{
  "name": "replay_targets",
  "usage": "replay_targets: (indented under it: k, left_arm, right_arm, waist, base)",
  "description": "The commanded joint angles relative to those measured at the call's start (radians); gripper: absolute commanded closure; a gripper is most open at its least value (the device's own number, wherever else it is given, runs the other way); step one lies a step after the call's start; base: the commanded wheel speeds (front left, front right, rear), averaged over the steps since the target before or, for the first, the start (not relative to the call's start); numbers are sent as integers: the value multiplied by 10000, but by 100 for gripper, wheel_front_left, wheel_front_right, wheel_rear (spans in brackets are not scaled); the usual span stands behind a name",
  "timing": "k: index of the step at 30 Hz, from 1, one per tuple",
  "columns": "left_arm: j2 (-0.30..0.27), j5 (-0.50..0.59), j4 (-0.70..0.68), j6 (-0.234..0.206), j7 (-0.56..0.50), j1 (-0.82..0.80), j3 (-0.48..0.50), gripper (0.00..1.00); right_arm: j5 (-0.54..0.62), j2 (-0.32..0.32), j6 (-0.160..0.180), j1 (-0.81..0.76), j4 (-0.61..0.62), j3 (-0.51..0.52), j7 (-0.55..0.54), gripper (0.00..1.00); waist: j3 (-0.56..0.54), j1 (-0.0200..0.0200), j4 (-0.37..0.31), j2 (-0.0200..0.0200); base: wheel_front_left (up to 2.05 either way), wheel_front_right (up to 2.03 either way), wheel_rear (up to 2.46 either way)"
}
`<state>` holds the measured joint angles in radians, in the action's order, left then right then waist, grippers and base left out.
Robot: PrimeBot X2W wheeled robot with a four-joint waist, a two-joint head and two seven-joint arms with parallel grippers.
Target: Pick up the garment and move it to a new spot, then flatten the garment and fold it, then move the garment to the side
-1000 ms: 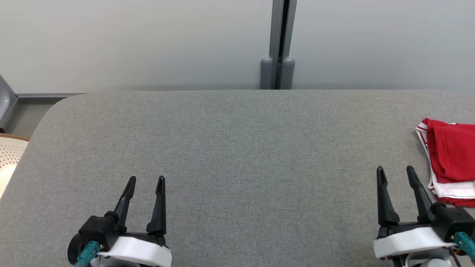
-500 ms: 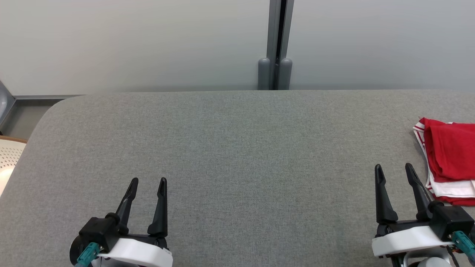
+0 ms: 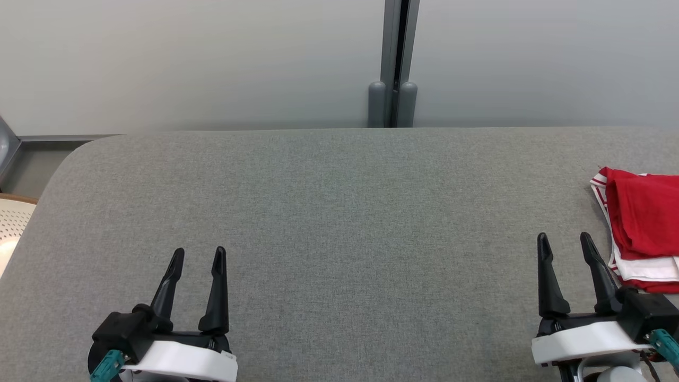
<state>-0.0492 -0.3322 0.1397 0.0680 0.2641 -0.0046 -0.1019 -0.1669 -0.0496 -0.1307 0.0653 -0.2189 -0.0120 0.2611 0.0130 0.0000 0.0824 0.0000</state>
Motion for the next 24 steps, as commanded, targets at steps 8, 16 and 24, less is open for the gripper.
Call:
replay_targets:
  k: [8, 16, 24]
  left_arm:
    - [24, -596, 98, 23, -118, 57, 76, 100]
    - [-34, -2015, 220, 92, -490, -86, 261, 100]
    - [-74, -3280, 335, 155, -822, -226, 428, 100]
  right_arm:
    - [-605, 21, 0, -50, -215, 60, -174, 100]
    - [-2153, 16, 0, -3, -195, 193, -573, 100]
    - [-3547, 11, 0, 48, -181, 305, -925, 100]
  waist:
    - [25, 0, -31, 0]
    - [17, 0, -83, 0]
    - [9, 0, -134, 0]
  base:
    - [0, 0, 0]
    - [0, 0, 0]
    - [0, 0, 0]
